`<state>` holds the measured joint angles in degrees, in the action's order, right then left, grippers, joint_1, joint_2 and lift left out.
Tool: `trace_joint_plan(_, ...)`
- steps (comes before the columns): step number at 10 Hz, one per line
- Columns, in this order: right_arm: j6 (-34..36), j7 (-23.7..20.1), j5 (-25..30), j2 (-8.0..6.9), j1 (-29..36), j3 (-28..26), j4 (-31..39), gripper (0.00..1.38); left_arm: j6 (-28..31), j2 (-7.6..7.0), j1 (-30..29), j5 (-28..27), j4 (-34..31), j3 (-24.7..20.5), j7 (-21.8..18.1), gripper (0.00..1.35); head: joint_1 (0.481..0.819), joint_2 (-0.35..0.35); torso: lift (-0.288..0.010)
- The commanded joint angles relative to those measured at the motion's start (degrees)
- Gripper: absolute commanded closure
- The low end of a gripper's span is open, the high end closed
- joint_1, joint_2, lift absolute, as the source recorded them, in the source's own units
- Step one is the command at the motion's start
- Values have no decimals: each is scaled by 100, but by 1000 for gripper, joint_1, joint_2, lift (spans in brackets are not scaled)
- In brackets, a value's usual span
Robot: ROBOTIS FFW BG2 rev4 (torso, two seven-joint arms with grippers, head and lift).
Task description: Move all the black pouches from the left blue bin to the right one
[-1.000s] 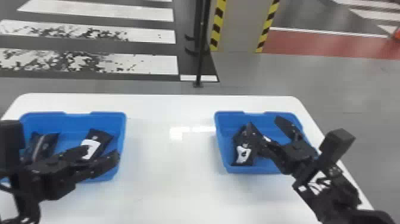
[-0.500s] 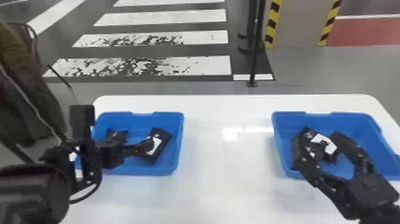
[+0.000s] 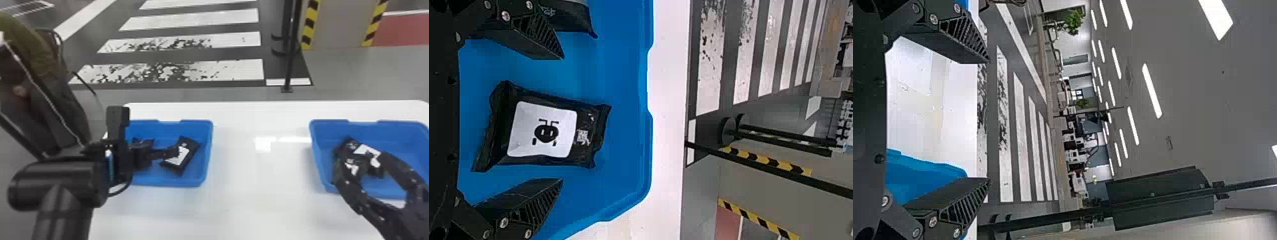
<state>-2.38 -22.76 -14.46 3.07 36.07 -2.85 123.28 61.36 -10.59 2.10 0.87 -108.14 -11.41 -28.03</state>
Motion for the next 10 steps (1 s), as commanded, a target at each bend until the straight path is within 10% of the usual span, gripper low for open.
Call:
trace_joint_plan(1, 13, 0, -51, -8, -36, 22, -59, 191, 23, -14, 240, -30, 373, 182, 0, 176, 695, 159, -140)
trace_joint_plan(5, 167, -9, -199, -8, -64, 45, -115, 190, 220, -5, 606, -76, 1090, 490, 0, 193, 695, 136, -140)
trace_joint_plan(8, 252, -9, -291, 1, -78, 68, -172, 193, 248, 30, 732, -87, 1469, 410, 0, 834, 695, 131, -140)
trace_joint_plan(10, 280, -9, -359, 1, -78, 68, -172, 194, 177, 30, 690, -270, 1483, 387, -62, 822, 695, 138, -140)
